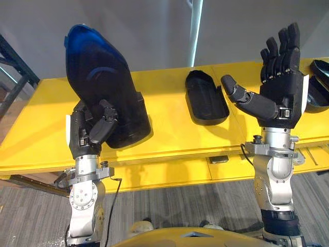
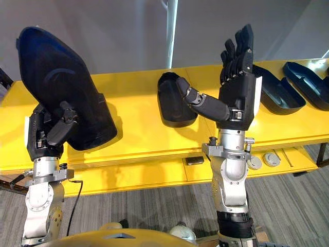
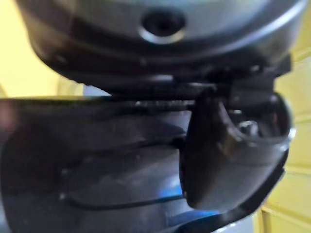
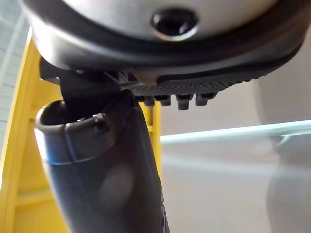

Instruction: Walk over and take three plastic housings, then place them on the shelf

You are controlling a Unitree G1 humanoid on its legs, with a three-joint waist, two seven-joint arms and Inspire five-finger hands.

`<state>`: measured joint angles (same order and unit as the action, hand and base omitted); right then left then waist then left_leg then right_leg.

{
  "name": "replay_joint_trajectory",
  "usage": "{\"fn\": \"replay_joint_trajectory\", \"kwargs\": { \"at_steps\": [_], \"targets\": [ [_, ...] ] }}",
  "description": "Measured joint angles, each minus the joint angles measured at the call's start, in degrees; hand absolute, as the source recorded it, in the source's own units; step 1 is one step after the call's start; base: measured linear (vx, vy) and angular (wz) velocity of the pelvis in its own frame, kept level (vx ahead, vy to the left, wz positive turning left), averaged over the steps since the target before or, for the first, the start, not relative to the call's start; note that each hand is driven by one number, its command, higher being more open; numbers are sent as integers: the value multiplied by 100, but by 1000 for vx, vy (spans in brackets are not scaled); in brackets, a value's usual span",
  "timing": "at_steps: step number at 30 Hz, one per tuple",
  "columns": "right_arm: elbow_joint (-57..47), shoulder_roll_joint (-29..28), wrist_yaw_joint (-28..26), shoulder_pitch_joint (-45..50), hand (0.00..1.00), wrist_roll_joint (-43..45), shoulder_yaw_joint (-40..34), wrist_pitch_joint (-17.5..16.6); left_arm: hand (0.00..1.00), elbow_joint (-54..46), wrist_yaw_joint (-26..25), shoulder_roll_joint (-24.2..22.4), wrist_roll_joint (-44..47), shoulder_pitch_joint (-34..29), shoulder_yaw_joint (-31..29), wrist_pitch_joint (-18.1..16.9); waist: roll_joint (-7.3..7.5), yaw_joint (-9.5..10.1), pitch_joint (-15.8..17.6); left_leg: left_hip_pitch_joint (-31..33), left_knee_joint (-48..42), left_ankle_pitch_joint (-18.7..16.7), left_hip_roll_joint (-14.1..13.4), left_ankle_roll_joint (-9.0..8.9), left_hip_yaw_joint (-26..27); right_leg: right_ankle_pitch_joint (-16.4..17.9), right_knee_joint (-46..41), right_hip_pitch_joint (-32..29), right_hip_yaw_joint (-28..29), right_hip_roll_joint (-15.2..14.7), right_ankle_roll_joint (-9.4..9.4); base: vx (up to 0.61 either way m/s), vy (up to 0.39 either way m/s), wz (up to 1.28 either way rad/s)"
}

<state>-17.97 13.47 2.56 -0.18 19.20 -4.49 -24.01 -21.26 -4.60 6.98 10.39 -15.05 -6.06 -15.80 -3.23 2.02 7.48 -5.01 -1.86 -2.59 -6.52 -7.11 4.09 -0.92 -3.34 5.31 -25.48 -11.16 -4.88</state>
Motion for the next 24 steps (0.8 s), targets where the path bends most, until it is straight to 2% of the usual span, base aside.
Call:
{"fn": "replay_joint_trajectory", "kwargs": {
  "at_steps": [2,4,7,10,12,15,19,24],
  "targets": [
    [-19,-134,47,140,100,185,18,1,0,-144,296,176,71,50,21,68,10,-50,2,-61,11,20,46,47,314,64,-229,-33,11,-180,-86,-82,70,3],
    [-51,-279,50,305,100,206,78,1,0,-149,488,387,140,235,72,214,32,-89,-23,-43,-10,-58,181,135,386,119,-447,-144,75,-368,-145,-109,98,2],
    [-91,-298,-101,458,100,278,171,18,0,16,481,793,237,803,106,507,37,-321,-25,157,117,118,250,228,804,85,-557,-395,76,-568,-202,-115,56,25],
    [-91,-294,-502,476,100,429,175,210,0,794,308,1022,344,1516,108,634,4,-397,-18,233,338,334,296,243,701,77,-592,-535,60,-578,-217,-55,18,14],
    [-89,-231,-734,497,100,431,224,299,0,1318,189,1010,376,1939,203,796,-2,-412,-14,268,489,517,279,210,606,134,-738,-649,0,-567,-237,-1,-62,21],
    [38,-7,-869,314,100,420,524,381,0,1958,148,1005,572,2233,441,1041,3,-495,-3,257,664,739,295,240,524,256,-953,-742,-12,-579,-193,28,-43,23],
    [270,81,-1071,-192,100,429,895,462,0,2743,61,985,761,2550,507,1199,3,-499,9,246,661,761,293,237,578,283,-1010,-820,131,-570,-175,-4,-22,-4],
    [272,88,-1275,-304,100,520,1148,512,0,3528,-117,1015,1198,3012,410,1233,-5,-535,30,198,666,760,303,239,658,301,-1041,-836,252,-573,-193,-55,-8,-9]
  ]
}}
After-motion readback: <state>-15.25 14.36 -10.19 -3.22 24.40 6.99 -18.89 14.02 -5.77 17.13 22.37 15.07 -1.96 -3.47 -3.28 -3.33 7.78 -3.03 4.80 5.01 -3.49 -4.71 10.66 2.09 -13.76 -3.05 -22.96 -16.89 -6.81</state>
